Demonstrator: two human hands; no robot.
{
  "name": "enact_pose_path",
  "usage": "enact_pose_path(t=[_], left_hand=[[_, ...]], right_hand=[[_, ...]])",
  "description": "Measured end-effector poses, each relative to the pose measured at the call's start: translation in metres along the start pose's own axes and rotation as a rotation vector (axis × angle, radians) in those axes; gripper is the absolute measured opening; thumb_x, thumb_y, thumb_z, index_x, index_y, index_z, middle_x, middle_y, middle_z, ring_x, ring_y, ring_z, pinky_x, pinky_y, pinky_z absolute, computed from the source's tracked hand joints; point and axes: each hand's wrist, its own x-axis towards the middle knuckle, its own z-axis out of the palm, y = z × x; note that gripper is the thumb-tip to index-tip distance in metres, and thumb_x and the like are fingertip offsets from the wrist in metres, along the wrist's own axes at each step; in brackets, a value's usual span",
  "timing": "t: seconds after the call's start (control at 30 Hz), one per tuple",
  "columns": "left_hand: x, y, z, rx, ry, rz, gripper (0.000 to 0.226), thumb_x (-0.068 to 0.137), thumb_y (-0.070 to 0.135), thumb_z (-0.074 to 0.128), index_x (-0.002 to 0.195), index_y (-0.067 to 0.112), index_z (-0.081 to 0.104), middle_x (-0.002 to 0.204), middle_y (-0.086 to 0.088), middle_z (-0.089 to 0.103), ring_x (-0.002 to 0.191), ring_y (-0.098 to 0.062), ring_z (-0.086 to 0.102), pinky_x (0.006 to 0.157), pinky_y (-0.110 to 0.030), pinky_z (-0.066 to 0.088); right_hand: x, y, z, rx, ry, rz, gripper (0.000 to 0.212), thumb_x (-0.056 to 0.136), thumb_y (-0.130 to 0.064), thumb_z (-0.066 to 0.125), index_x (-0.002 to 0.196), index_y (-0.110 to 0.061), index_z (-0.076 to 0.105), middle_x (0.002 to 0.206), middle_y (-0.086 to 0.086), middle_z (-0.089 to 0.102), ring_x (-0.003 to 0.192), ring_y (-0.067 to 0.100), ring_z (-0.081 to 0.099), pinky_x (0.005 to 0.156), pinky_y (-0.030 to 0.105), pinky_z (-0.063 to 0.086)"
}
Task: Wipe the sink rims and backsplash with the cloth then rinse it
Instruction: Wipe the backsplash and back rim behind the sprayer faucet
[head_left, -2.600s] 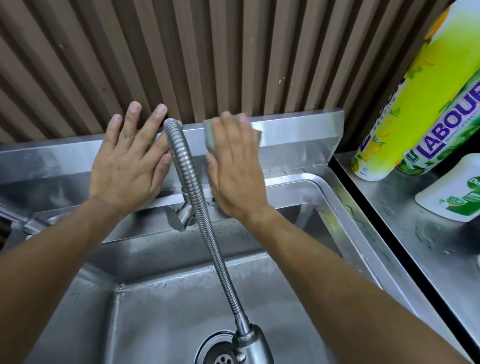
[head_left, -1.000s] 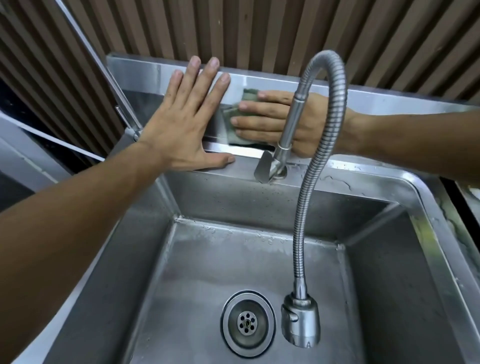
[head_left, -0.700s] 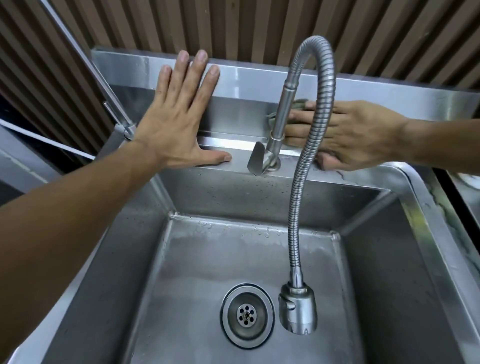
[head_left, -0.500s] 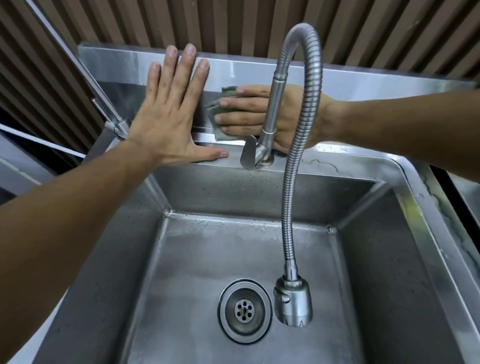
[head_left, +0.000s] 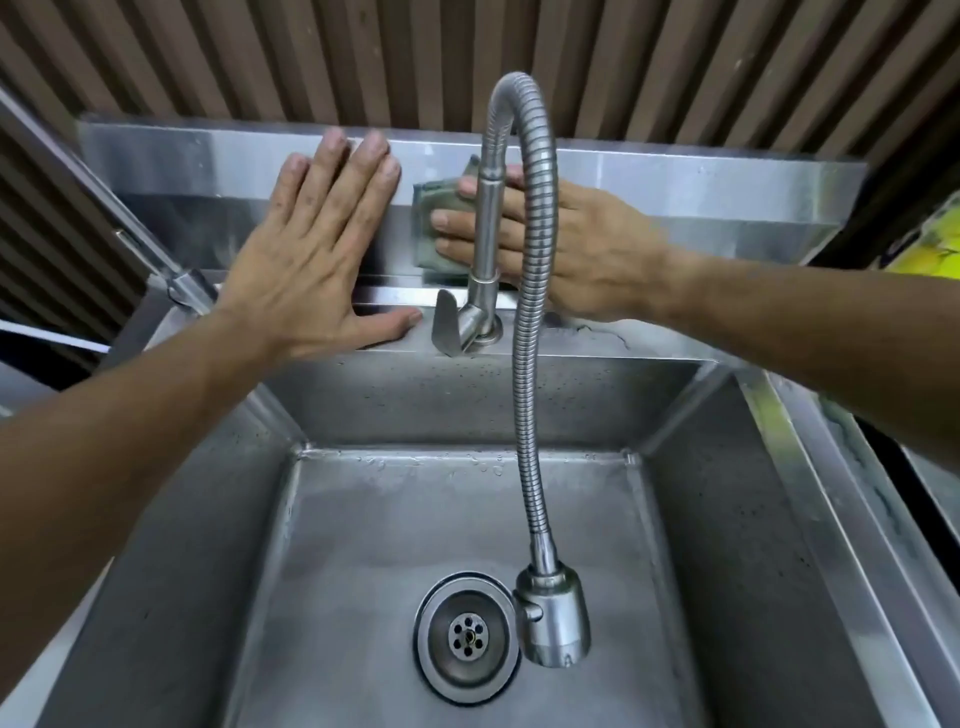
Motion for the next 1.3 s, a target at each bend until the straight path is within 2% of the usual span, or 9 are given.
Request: enact_pose_path(t=[0.1, 0.3, 0.5, 0.7, 0.77, 0.9, 1.07, 1.13, 1.3], left_hand=[[0.009, 0.004, 0.001, -0.047, 0.056, 0.020, 0.094, 0.098, 0.063, 0.030, 0.164, 0.004, -0.002, 0.172, -0.021, -0.002, 0.159, -0.039, -0.003, 0.129, -0.052, -0.002], [0.041, 0.005, -0.004, -0.020, 0.155, 0.152, 0.069, 0.108, 0.042, 0.021, 0.166, 0.012, 0.000, 0.173, -0.011, -0.003, 0.160, -0.034, -0.001, 0.128, -0.052, -0.002], [0.090, 0.015, -0.008, 0.030, 0.194, 0.387, 0.066, 0.110, 0.040, 0.026, 0.166, 0.014, 0.002, 0.172, -0.011, 0.004, 0.158, -0.030, -0.007, 0.127, -0.052, -0.007], [0.102, 0.014, 0.000, 0.081, 0.199, 0.492, 0.061, 0.111, 0.042, 0.016, 0.166, 0.021, 0.000, 0.172, -0.003, -0.004, 0.157, -0.028, -0.015, 0.125, -0.048, -0.016], [0.100, 0.015, 0.001, 0.087, 0.248, 0.497, 0.060, 0.112, 0.037, 0.025, 0.166, 0.016, 0.008, 0.173, -0.009, 0.007, 0.158, -0.034, -0.005, 0.126, -0.052, -0.010], [0.097, 0.015, 0.002, 0.122, 0.326, 0.510, 0.062, 0.112, 0.030, 0.035, 0.166, 0.011, 0.010, 0.172, -0.013, 0.013, 0.158, -0.041, 0.008, 0.126, -0.055, 0.000], [0.097, 0.014, 0.004, 0.156, 0.336, 0.521, 0.067, 0.111, 0.025, 0.043, 0.166, 0.009, 0.008, 0.173, -0.012, 0.014, 0.158, -0.041, 0.012, 0.128, -0.051, -0.001], [0.097, 0.014, 0.004, 0.150, 0.335, 0.532, 0.068, 0.110, 0.024, 0.045, 0.165, 0.008, 0.008, 0.172, -0.013, 0.014, 0.158, -0.041, 0.014, 0.128, -0.051, 0.001], [0.096, 0.014, 0.003, 0.098, 0.338, 0.524, 0.067, 0.111, 0.024, 0.043, 0.165, 0.005, 0.009, 0.172, -0.015, 0.014, 0.158, -0.040, 0.014, 0.128, -0.054, 0.012]], right_hand=[[-0.024, -0.011, 0.009, -0.159, 0.057, 0.354, 0.053, 0.114, -0.029, 0.030, 0.164, -0.014, 0.021, 0.171, 0.009, 0.020, 0.158, 0.033, 0.019, 0.130, 0.050, 0.016], [-0.034, -0.046, 0.017, 0.025, 0.387, 1.149, 0.057, 0.108, -0.025, 0.045, 0.158, 0.000, 0.033, 0.166, 0.023, 0.027, 0.155, 0.047, 0.018, 0.128, 0.056, 0.013], [0.000, -0.057, 0.026, 0.113, 0.471, 1.042, 0.054, 0.107, -0.030, 0.045, 0.154, -0.004, 0.044, 0.164, 0.019, 0.036, 0.154, 0.043, 0.024, 0.128, 0.055, 0.017], [-0.056, -0.008, 0.013, 0.061, 0.775, 1.699, 0.054, 0.105, -0.022, 0.037, 0.156, -0.003, 0.037, 0.166, 0.019, 0.030, 0.155, 0.044, 0.020, 0.127, 0.056, 0.011], [-0.025, -0.016, 0.011, 0.046, 0.718, 1.667, 0.056, 0.106, -0.025, 0.034, 0.160, -0.009, 0.033, 0.168, 0.021, 0.024, 0.156, 0.046, 0.013, 0.127, 0.059, 0.009], [-0.002, -0.050, 0.029, 0.035, 0.505, 1.307, 0.053, 0.111, -0.026, 0.037, 0.160, -0.006, 0.032, 0.167, 0.029, 0.016, 0.156, 0.050, 0.008, 0.127, 0.060, 0.008], [-0.057, -0.008, 0.018, 0.038, 0.738, 1.638, 0.053, 0.112, -0.024, 0.031, 0.160, -0.001, 0.028, 0.169, 0.028, 0.013, 0.157, 0.048, 0.004, 0.128, 0.036, -0.011], [-0.036, -0.018, 0.019, 0.097, 0.730, 1.639, 0.053, 0.112, -0.021, 0.031, 0.161, -0.002, 0.023, 0.170, 0.027, 0.010, 0.158, 0.045, 0.001, 0.127, 0.037, -0.014], [-0.001, -0.062, 0.043, 0.091, 0.347, 1.060, 0.059, 0.109, -0.025, 0.041, 0.162, -0.003, 0.023, 0.170, 0.024, 0.012, 0.158, 0.043, 0.004, 0.128, 0.058, 0.005]])
